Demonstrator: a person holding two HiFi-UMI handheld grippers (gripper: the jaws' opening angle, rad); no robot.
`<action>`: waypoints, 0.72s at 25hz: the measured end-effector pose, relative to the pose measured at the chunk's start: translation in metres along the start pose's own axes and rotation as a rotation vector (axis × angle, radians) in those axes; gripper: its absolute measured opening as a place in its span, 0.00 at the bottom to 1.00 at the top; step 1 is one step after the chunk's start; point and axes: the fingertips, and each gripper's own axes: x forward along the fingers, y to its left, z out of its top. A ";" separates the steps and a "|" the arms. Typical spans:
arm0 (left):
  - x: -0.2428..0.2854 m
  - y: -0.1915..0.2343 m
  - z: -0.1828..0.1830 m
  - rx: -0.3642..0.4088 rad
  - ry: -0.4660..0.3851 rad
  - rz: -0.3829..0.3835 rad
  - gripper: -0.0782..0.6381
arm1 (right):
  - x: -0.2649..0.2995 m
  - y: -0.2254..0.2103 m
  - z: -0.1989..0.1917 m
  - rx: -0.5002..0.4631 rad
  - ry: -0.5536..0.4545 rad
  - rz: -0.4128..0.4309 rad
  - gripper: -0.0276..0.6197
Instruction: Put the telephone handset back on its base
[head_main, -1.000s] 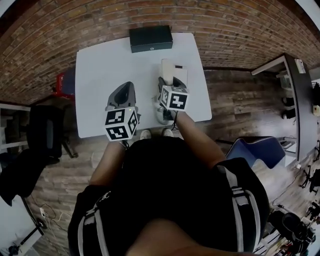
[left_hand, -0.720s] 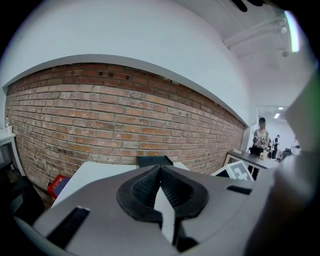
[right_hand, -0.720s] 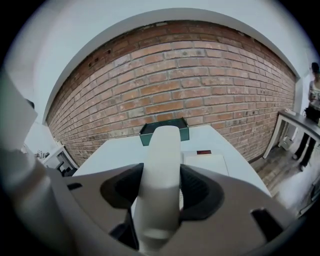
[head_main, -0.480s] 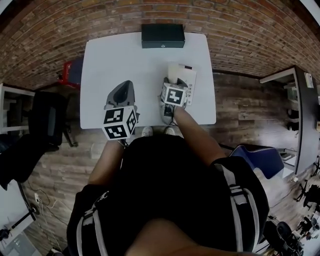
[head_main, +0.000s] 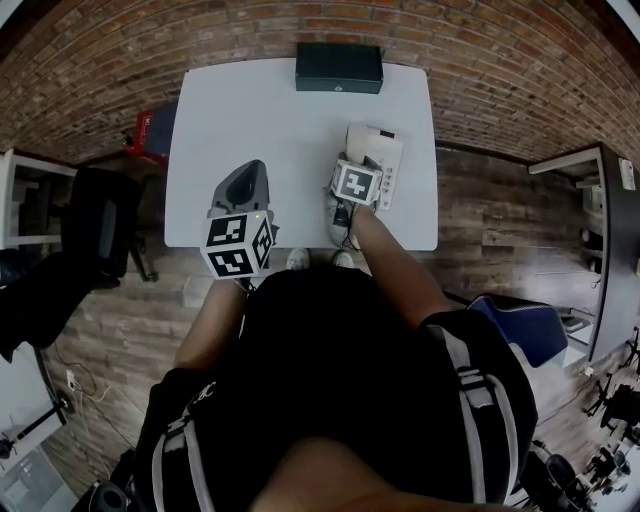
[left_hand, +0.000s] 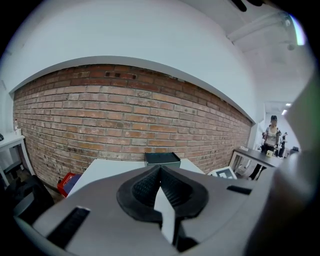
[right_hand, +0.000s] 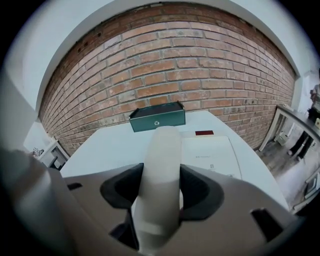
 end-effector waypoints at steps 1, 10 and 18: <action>0.000 0.001 0.000 -0.001 0.001 0.002 0.11 | 0.001 -0.001 -0.001 -0.005 0.002 -0.005 0.36; 0.000 0.000 -0.003 -0.008 0.005 0.001 0.11 | 0.007 0.005 -0.004 -0.021 -0.001 -0.013 0.36; -0.003 0.000 -0.003 -0.015 0.001 -0.002 0.11 | 0.009 0.008 -0.007 -0.003 0.023 -0.022 0.36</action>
